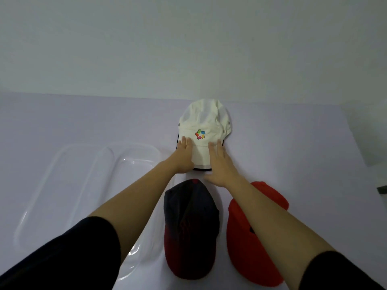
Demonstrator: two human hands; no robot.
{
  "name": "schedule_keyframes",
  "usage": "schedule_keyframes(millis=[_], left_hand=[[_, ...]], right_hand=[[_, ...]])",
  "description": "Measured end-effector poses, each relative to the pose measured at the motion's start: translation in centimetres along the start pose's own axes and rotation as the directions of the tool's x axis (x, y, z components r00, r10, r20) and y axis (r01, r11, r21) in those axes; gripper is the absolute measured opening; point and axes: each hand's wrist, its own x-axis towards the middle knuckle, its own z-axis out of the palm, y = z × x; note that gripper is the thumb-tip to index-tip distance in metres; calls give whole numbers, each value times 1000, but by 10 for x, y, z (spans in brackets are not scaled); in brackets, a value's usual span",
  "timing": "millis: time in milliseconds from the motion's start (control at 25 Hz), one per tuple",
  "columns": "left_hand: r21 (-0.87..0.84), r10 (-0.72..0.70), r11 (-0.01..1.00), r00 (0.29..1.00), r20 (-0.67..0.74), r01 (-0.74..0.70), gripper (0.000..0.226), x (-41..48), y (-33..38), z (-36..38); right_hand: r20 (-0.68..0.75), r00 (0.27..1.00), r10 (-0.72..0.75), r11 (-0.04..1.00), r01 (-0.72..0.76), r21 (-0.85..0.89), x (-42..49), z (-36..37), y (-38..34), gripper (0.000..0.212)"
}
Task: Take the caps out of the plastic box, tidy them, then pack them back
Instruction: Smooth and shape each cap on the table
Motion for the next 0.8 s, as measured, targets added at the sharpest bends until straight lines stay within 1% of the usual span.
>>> schedule_keyframes(millis=[80,160,200,280,320,360,400,440,480,520,560,600,680,760,800], left_hand=[[46,25,999,999,40,-26,99,9,-6,8],[141,45,989,997,58,-53,104,13,-9,15],[213,51,975,998,33,-57,104,15,-9,18],[345,72,938,993,-90,-37,96,20,-11,26],[368,86,929,985,-150,-25,87,21,-9,27],[380,90,925,980,-178,-16,79,21,-7,29],[379,102,925,975,-199,-19,73,19,-4,29],[382,142,923,959,-244,-40,70,16,-2,29],[382,215,920,924,-316,-84,70,14,0,28],[387,266,914,903,-338,-125,70,15,0,26],[398,280,906,906,-316,-142,68,13,1,22],[399,290,906,895,-340,-142,66,12,0,19],[298,290,939,859,-423,-170,66,10,2,11],[161,230,971,874,-428,-176,66,8,5,7],[87,220,975,863,-455,-202,66,5,6,6]], right_hand=[[-20,1000,4,1000,-5,-11,10,9,2,113],[-62,998,6,999,-8,-35,15,14,4,108],[-92,996,15,998,-20,-53,17,14,4,104],[-119,993,10,993,-24,-116,22,14,4,96],[-126,992,5,990,-23,-140,23,13,2,94],[-142,990,9,989,-29,-146,24,12,1,92],[-168,986,25,989,-48,-136,25,11,0,91],[-202,978,52,992,-74,-104,26,8,-2,90],[-243,967,74,994,-90,-56,27,6,-3,87],[-282,955,87,996,-91,-1,26,4,-4,82],[-308,947,88,996,-80,38,25,2,-6,75],[-323,943,78,996,-63,57,23,0,-9,70],[-324,945,47,996,-20,86,18,-7,-15,69],[-302,952,47,984,9,180,14,-15,-19,72],[-293,955,38,973,31,227,12,-19,-20,72]])
